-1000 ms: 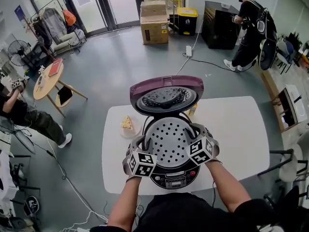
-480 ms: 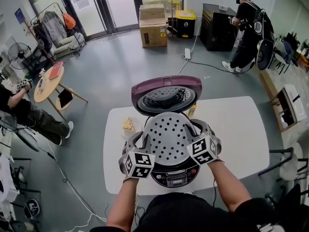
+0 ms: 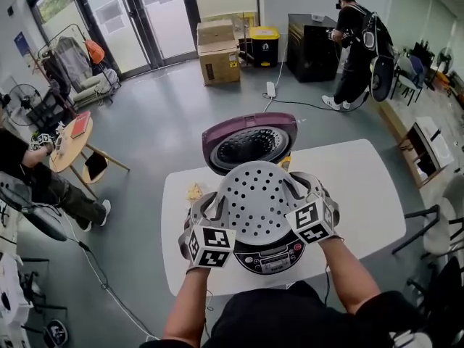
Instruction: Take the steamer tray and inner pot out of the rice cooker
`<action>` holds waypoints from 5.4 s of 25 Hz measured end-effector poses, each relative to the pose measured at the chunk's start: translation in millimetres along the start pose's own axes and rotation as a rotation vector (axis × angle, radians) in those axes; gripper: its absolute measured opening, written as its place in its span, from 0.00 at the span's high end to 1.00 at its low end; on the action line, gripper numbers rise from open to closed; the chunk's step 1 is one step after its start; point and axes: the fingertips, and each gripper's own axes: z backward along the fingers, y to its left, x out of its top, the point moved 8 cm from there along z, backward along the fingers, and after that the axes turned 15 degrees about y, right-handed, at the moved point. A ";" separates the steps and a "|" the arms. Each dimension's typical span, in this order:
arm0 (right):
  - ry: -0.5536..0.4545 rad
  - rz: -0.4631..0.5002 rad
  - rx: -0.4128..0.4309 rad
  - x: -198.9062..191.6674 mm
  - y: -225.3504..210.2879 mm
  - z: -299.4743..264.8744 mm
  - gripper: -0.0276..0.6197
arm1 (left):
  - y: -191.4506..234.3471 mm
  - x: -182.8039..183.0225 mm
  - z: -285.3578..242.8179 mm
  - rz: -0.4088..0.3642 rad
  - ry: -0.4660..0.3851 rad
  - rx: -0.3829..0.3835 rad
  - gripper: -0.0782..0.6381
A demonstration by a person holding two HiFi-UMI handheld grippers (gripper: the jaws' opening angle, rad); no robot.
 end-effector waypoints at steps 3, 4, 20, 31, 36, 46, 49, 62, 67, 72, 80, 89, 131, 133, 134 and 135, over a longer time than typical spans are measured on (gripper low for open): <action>0.018 -0.015 -0.020 -4.1 -4.6 8.9 0.84 | -4.3 7.2 3.4 -0.018 -0.011 -0.009 0.78; 0.021 -0.018 -0.024 -6.6 -5.5 11.8 0.84 | -6.9 8.7 4.5 -0.023 -0.011 -0.010 0.78; -0.022 0.014 -0.001 -86.4 -115.4 24.6 0.84 | -111.1 93.8 -25.2 0.013 0.025 0.039 0.78; -0.026 0.029 0.019 -154.0 -203.7 20.9 0.85 | -193.1 160.2 -58.6 0.062 0.045 0.045 0.78; -0.012 0.027 0.039 -188.5 -233.6 10.7 0.84 | -228.7 178.5 -83.4 0.084 0.064 0.042 0.79; 0.080 0.010 0.101 -241.9 -255.8 -48.4 0.85 | -263.1 176.7 -160.5 0.158 0.121 -0.030 0.80; 0.116 0.003 0.123 -258.5 -253.4 -74.7 0.85 | -268.4 169.1 -189.1 0.172 0.153 -0.057 0.80; 0.261 -0.038 0.225 -342.8 -215.5 -181.0 0.85 | -307.2 109.5 -295.8 0.228 0.264 -0.059 0.82; 0.284 -0.044 0.245 -355.7 -209.8 -198.6 0.85 | -313.7 95.6 -317.0 0.234 0.288 -0.069 0.82; 0.300 -0.045 0.257 -363.1 -206.3 -205.9 0.85 | -316.7 90.6 -327.2 0.237 0.294 -0.066 0.82; 0.209 -0.084 0.226 -341.9 -228.7 -177.7 0.73 | -308.3 109.2 -307.5 0.294 0.250 -0.037 0.56; -0.036 -0.143 0.196 -273.9 -242.0 -87.0 0.70 | -288.1 166.1 -213.4 0.400 0.012 -0.027 0.41; -0.186 -0.753 0.711 -81.3 -56.9 34.8 0.05 | -61.2 -32.8 16.9 0.976 -0.203 -0.455 0.11; -0.149 -0.884 0.825 -83.3 -51.3 26.0 0.05 | -53.7 -46.5 14.4 1.053 -0.191 -0.539 0.12; -0.131 -0.947 0.880 -85.4 -48.8 21.4 0.05 | -50.6 -52.7 12.5 1.086 -0.185 -0.577 0.13; -0.111 -1.009 0.930 -88.5 -46.5 16.4 0.05 | -47.9 -58.7 9.9 1.118 -0.180 -0.615 0.13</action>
